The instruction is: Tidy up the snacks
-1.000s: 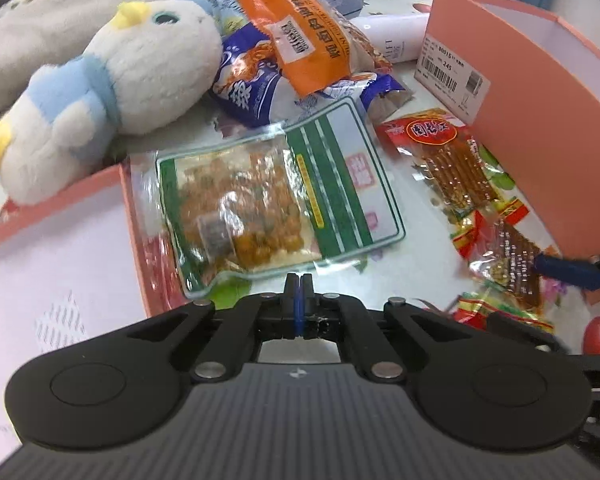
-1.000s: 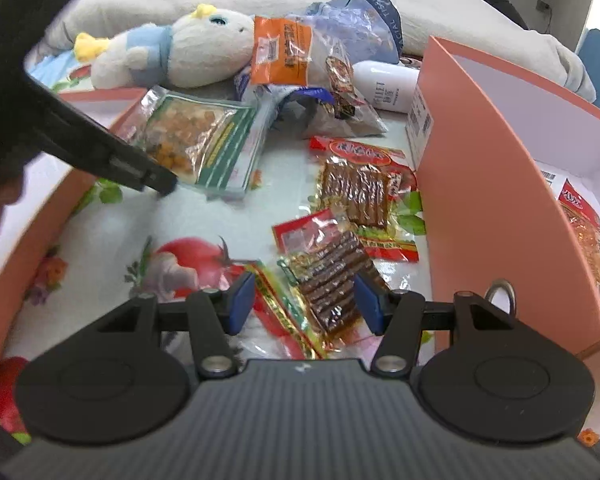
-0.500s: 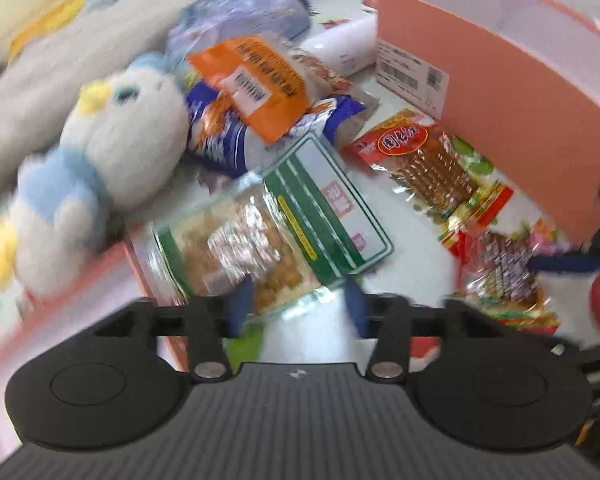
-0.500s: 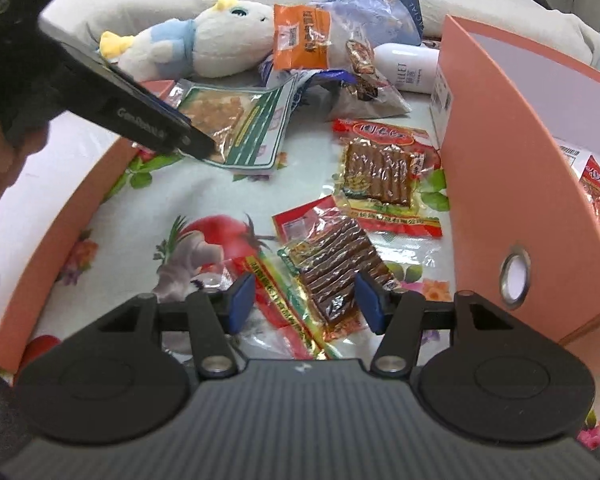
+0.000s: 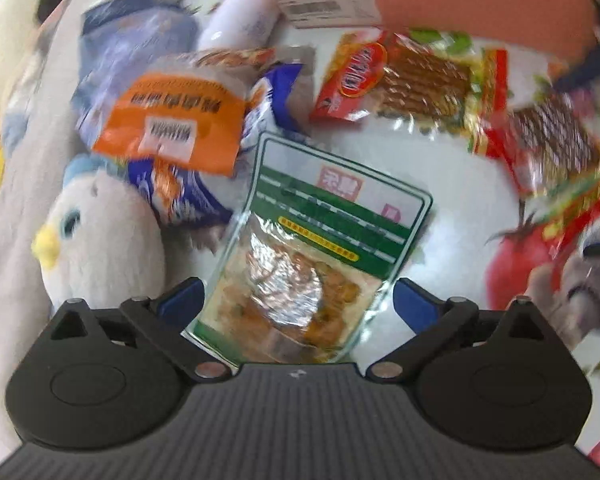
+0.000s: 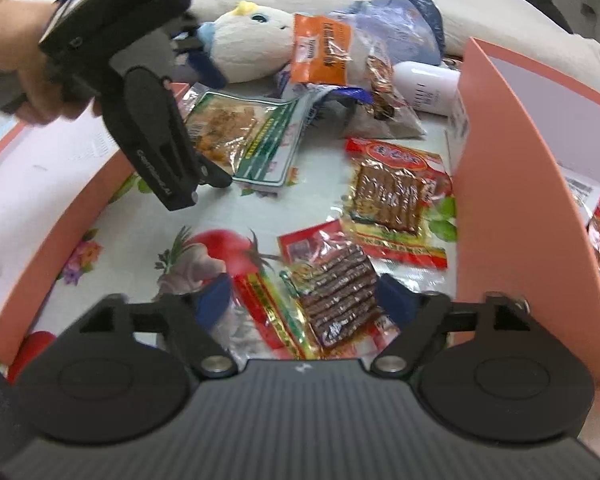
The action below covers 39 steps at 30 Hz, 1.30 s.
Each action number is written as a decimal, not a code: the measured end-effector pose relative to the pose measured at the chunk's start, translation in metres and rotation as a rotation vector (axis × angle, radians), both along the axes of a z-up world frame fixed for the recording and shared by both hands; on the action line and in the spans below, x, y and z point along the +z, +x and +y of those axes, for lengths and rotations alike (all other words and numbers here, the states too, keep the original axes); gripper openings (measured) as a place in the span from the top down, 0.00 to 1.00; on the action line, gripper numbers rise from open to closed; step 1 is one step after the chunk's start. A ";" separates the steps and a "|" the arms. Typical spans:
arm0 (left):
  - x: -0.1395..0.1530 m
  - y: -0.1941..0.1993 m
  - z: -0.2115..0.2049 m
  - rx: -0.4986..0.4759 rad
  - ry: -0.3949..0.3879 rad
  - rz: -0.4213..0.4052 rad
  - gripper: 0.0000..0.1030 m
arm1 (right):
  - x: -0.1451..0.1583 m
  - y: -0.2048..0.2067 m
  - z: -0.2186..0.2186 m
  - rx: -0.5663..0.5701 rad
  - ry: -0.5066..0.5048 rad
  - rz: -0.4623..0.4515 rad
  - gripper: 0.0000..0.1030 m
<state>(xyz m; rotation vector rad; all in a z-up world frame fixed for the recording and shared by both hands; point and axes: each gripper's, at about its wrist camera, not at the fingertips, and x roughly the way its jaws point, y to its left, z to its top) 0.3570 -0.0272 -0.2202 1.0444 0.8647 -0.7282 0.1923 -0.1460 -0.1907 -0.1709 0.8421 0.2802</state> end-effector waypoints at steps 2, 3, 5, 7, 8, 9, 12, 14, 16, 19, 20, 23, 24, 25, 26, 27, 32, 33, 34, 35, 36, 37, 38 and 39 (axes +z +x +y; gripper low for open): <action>0.000 0.003 -0.002 -0.049 0.035 -0.005 0.00 | -0.003 0.005 0.004 -0.005 -0.046 0.008 0.15; -0.001 0.006 -0.002 -0.057 0.038 0.007 0.00 | -0.005 0.007 0.005 -0.014 -0.066 0.008 0.15; -0.001 0.015 -0.001 -0.067 0.026 0.047 0.00 | -0.009 0.014 0.005 -0.028 -0.049 0.041 0.15; 0.000 0.025 0.000 -0.069 0.001 0.079 0.00 | -0.012 0.019 0.004 -0.045 -0.037 0.051 0.15; -0.001 0.031 0.001 -0.061 -0.009 0.097 0.00 | -0.013 0.020 0.003 -0.051 -0.036 0.051 0.15; -0.002 0.036 0.002 -0.048 -0.023 0.123 0.00 | -0.014 0.021 0.001 -0.063 -0.025 0.057 0.15; -0.002 0.054 0.009 0.012 -0.090 0.216 0.00 | -0.016 0.023 -0.004 -0.077 0.007 0.063 0.15; -0.003 0.064 0.015 0.061 -0.132 0.267 0.00 | -0.017 0.023 -0.004 -0.085 0.017 0.066 0.13; -0.005 0.074 0.021 0.105 -0.175 0.312 0.00 | -0.019 0.025 -0.004 -0.091 0.024 0.074 0.13; -0.009 0.083 0.030 0.187 -0.233 0.372 0.00 | -0.018 0.028 -0.007 -0.086 0.037 0.087 0.13; -0.009 0.083 0.031 0.196 -0.242 0.371 0.00 | -0.018 0.028 -0.007 -0.081 0.036 0.088 0.14; -0.008 0.079 0.034 0.234 -0.257 0.363 0.00 | -0.017 0.028 -0.008 -0.060 0.037 0.093 0.20; -0.008 0.076 0.036 0.249 -0.261 0.359 0.00 | -0.017 0.028 -0.007 -0.050 0.043 0.098 0.23; -0.007 0.073 0.037 0.262 -0.265 0.357 0.00 | -0.016 0.028 -0.006 -0.045 0.044 0.100 0.25; -0.007 0.071 0.038 0.277 -0.272 0.353 0.02 | -0.016 0.029 -0.006 -0.036 0.041 0.099 0.26; -0.006 0.065 0.039 0.297 -0.284 0.347 0.02 | -0.016 0.029 -0.006 -0.027 0.041 0.098 0.27; 0.000 0.035 0.035 0.333 -0.304 0.316 0.12 | -0.013 0.025 -0.004 -0.013 0.039 0.091 0.42; 0.002 0.029 0.035 0.349 -0.310 0.314 0.15 | -0.012 0.024 -0.005 -0.015 0.037 0.087 0.44; 0.004 0.024 0.035 0.362 -0.315 0.310 0.17 | -0.011 0.024 -0.007 -0.021 0.035 0.083 0.49; 0.005 0.019 0.035 0.379 -0.321 0.303 0.20 | -0.011 0.023 -0.008 -0.022 0.039 0.082 0.50; 0.007 0.015 0.035 0.396 -0.326 0.298 0.22 | -0.010 0.022 -0.009 -0.021 0.042 0.081 0.50; 0.008 0.010 0.036 0.415 -0.335 0.291 0.24 | -0.010 0.022 -0.009 -0.022 0.041 0.079 0.51; 0.008 0.010 0.035 0.429 -0.339 0.285 0.26 | -0.009 0.020 -0.009 -0.021 0.041 0.075 0.52; 0.009 0.004 0.036 0.446 -0.346 0.275 0.28 | -0.009 0.019 -0.010 -0.020 0.040 0.073 0.52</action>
